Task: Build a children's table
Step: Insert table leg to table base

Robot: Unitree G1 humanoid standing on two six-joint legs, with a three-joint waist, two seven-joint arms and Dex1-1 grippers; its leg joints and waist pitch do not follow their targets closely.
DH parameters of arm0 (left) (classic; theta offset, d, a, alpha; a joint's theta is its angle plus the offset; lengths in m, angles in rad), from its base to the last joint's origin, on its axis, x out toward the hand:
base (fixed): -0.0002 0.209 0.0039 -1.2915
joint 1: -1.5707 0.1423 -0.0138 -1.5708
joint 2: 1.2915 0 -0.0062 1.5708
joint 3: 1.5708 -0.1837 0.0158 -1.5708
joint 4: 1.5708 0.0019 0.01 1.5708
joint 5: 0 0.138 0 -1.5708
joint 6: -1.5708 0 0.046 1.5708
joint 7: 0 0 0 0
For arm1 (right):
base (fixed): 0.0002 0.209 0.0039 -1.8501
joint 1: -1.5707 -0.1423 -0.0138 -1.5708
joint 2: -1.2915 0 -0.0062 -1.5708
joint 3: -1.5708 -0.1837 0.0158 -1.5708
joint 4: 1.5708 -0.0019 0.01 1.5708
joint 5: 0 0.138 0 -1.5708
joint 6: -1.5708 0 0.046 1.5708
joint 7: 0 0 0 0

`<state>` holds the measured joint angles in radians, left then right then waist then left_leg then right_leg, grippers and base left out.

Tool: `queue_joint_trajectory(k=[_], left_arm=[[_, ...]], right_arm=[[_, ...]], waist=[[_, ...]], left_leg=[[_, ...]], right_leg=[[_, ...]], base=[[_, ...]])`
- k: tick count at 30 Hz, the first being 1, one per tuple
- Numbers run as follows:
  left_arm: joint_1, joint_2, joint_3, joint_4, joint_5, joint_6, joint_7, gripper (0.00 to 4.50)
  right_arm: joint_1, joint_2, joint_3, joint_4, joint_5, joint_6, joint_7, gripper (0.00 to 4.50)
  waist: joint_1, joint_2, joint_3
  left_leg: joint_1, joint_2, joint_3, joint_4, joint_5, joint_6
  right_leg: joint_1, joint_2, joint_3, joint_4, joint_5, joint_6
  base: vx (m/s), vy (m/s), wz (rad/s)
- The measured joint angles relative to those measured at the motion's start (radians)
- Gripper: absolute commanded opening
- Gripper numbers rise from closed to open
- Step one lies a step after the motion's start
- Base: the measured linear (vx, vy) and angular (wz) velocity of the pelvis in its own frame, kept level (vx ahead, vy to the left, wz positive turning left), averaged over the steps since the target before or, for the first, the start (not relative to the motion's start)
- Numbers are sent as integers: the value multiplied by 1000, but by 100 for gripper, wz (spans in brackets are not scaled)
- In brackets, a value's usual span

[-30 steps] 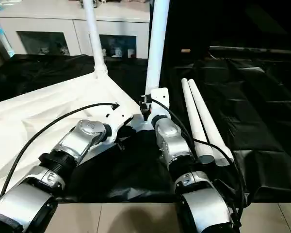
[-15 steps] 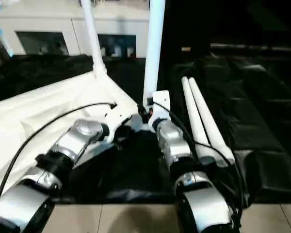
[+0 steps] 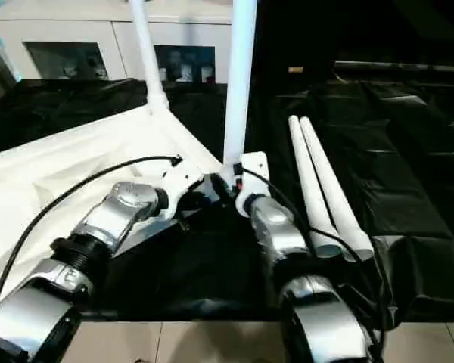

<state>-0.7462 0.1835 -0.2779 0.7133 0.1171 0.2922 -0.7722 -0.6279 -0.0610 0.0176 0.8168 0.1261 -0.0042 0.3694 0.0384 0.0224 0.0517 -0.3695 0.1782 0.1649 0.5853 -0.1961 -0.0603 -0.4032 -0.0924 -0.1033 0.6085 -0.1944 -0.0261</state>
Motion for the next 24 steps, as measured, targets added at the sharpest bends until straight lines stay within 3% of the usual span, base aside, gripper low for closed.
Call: queue_joint_trajectory(k=[7,10,16,24], left_arm=[[53,64,-21,-71,-7,-56,-128,0],[72,95,-22,-81,-14,-97,-170,0],[129,157,-40,-156,-45,-143,-314,0],[173,193,-63,-237,-74,-143,-426,0]], right_arm=[[204,-187,95,-419,32,137,219,432],[257,-245,102,-507,40,166,291,432],[332,-320,106,-651,102,235,409,432],[360,-384,147,-682,106,244,503,432]], waist=[[11,-1,0],[12,-1,0],[20,1,0],[26,1,0]], left_leg=[[1,0,4,-1,-1,2],[2,1,5,-1,-1,2],[2,1,5,-1,-1,2],[2,1,6,1,-1,1]], right_leg=[[0,0,3,-1,-1,2],[-1,0,4,0,-2,3],[-1,1,4,0,-3,4],[-1,1,5,1,-2,4]], base=[[0,0,0],[0,0,0],[0,0,0],[0,0,0]])
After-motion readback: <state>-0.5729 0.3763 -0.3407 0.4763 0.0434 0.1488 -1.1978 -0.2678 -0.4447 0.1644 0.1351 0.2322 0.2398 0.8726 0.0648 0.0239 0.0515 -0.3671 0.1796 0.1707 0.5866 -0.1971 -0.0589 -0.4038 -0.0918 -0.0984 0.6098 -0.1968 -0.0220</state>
